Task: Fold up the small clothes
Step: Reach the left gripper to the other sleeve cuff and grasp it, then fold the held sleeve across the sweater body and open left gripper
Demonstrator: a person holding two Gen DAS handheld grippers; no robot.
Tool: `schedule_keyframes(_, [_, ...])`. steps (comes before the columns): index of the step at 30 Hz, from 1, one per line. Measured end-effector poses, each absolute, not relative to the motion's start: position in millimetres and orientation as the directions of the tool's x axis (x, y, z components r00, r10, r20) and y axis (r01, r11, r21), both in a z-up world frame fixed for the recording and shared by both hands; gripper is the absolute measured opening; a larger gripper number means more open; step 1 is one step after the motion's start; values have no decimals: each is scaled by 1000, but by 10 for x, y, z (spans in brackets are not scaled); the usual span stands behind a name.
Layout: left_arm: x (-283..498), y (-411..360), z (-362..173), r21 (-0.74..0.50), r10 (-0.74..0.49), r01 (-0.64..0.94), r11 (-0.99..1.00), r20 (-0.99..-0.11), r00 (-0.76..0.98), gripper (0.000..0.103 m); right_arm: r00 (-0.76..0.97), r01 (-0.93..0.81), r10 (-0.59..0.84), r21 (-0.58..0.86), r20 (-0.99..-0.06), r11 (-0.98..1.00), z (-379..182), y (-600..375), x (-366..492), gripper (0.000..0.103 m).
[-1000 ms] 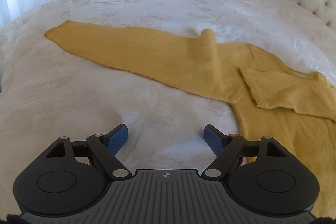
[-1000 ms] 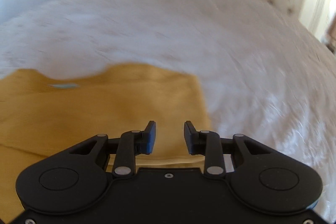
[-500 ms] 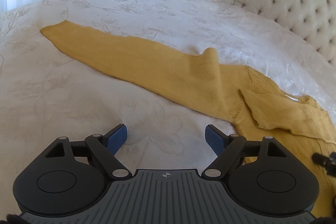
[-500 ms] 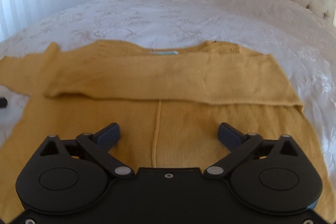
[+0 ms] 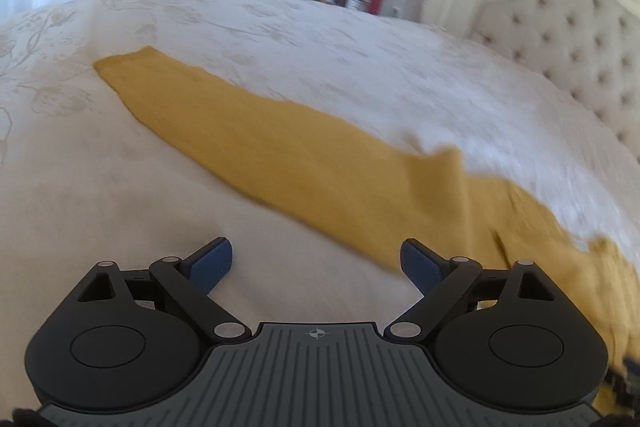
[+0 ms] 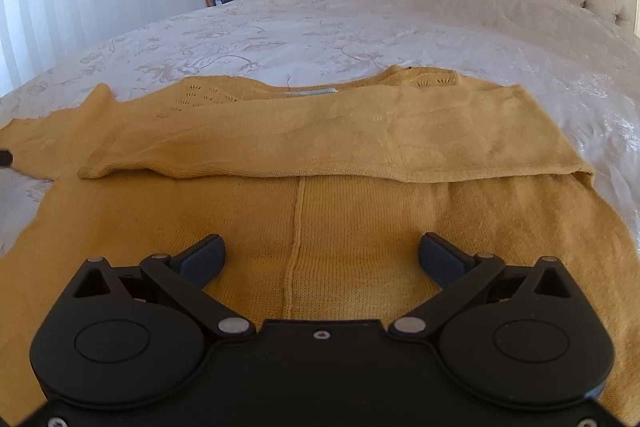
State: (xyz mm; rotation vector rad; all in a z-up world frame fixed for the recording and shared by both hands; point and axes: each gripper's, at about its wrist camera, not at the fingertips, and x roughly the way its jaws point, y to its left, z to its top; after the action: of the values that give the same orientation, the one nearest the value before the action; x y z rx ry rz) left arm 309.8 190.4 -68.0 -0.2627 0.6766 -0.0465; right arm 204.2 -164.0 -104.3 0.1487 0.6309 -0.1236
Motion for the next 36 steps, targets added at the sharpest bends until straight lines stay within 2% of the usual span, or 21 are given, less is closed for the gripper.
schedule_keyframes(11, [3835,3078,-694,-374,32,-342,862,-633,773,92,789,145,-71,72,-610,987,-1039,-1591,2090,103])
schedule_keyframes(18, [4184,3294,-725,-315,95,-366,876,-631,770,92,788,144,-67,78,-612,986,-1047,-1598,2100,103])
schedule_keyframes(21, [4292,3276,-743,-296,86,-348,890,-639,764,92,788,145,-71,72,-611,987,-1050,-1587,2103,103])
schedule_keyframes(22, [4310,3292,-753,-299,86,-353,887,-643,761,88,788,145,-70,74,-611,987,-1049,-1589,2104,103])
schedule_keyframes(23, [4306,3294,-736,-303,91,-362,882,-644,760,80,788,145,-70,74,-611,987,-1050,-1587,2105,103])
schedule_keyframes(24, [4286,3307,-707,-299,107,-373,879,-637,763,38,788,145,-70,74,-611,987,-1051,-1588,2106,103])
schedule_keyframes(25, [4265,3305,-670,-288,136,-401,870,-641,756,7,788,145,-71,74,-612,987,-1051,-1589,2106,103])
schedule_keyframes(28, [4170,3288,-523,-361,94,-391,847,-621,778,6,788,145,-69,75,-612,987,-1052,-1590,2107,103])
schedule_keyframes(32, [3885,2926,-34,-311,74,-295,903,-565,822,6,789,145,-64,83,-611,986,-1054,-1598,2109,103])
schedule_keyframes(36, [3549,2449,565,-306,-15,-164,938,-508,861,6,790,143,-52,102,-610,985,-1048,-1627,2102,103])
